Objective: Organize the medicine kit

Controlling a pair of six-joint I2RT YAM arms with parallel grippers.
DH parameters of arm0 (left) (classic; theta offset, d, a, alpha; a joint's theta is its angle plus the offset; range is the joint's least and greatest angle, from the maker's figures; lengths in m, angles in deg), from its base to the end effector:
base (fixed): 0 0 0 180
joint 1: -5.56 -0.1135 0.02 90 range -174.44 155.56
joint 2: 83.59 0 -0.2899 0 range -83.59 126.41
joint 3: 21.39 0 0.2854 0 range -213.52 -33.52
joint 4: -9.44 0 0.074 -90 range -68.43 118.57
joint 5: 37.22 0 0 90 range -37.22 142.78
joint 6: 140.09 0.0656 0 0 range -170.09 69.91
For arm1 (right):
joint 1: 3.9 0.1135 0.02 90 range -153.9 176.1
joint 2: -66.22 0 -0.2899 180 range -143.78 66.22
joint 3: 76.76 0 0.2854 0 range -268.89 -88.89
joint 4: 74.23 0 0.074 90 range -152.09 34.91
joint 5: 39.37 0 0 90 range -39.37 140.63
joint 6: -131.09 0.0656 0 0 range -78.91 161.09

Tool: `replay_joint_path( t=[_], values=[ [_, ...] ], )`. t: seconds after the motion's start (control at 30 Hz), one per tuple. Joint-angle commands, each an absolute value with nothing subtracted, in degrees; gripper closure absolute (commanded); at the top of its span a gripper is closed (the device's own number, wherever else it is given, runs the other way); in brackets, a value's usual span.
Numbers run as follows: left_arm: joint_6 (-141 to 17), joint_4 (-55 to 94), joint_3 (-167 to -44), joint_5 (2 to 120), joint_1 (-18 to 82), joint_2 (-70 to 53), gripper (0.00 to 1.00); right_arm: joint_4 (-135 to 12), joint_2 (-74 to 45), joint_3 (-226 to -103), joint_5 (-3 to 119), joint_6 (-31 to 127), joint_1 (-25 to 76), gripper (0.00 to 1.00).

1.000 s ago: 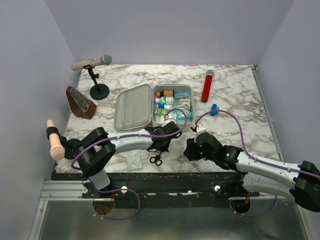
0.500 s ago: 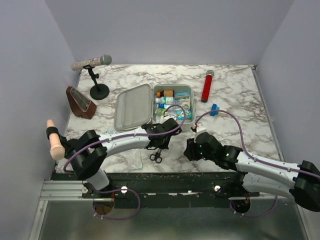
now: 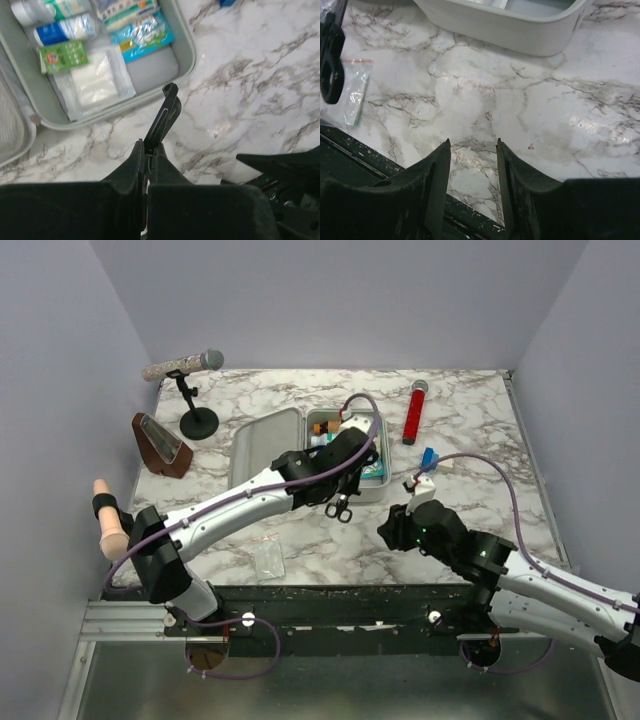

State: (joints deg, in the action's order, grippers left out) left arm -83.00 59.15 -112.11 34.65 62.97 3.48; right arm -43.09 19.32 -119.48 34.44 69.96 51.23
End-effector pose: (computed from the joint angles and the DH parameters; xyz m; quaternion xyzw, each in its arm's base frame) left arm 0.2244 -0.3131 0.3230 0.1367 0.9075 -0.1589 0.3641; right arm 0.1398 0.1687 0.2252 -0.1368 0.8711 0.2113 0.4216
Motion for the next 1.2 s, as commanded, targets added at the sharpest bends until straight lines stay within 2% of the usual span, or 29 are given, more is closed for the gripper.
replay_joint_path(
  t=[0.0, 0.23, 0.5, 0.73, 0.9, 1.0, 1.1, 1.17],
  values=[
    [-79.3, 61.4, -123.0, 32.2, 61.2, 10.5, 1.0, -36.3, 25.0, -121.4, 28.7, 69.9, 51.5, 0.49],
    [-80.3, 61.1, -139.8, 33.6, 54.5, 24.9, 1.0, -32.7, 32.8, -120.3, 24.4, 71.8, 51.5, 0.49],
    [-83.9, 65.5, -155.4, 31.8, 48.0, 40.1, 1.0, -31.0, 33.7, -120.3, 23.1, 72.6, 51.5, 0.49],
    [-86.9, 65.1, -156.5, 33.7, 46.8, 45.9, 0.99, -31.4, 34.7, -119.8, 23.1, 72.4, 51.5, 0.49],
    [-89.5, 62.5, -152.6, 36.2, 46.8, 46.6, 0.99, -31.4, 34.1, -119.9, 23.4, 72.3, 51.5, 0.49],
    [-90.3, 62.1, -152.3, 37.1, 46.9, 46.8, 0.92, -31.7, 33.8, -119.8, 23.3, 72.2, 51.5, 0.49],
    [-90.5, 62.7, -152.4, 36.4, 46.8, 46.6, 0.75, -31.8, 33.7, -119.9, 23.4, 72.1, 51.4, 0.49],
    [-90.3, 62.5, -151.7, 36.1, 46.7, 45.7, 0.67, -31.8, 33.6, -119.9, 23.3, 72.2, 51.5, 0.49]
  ],
)
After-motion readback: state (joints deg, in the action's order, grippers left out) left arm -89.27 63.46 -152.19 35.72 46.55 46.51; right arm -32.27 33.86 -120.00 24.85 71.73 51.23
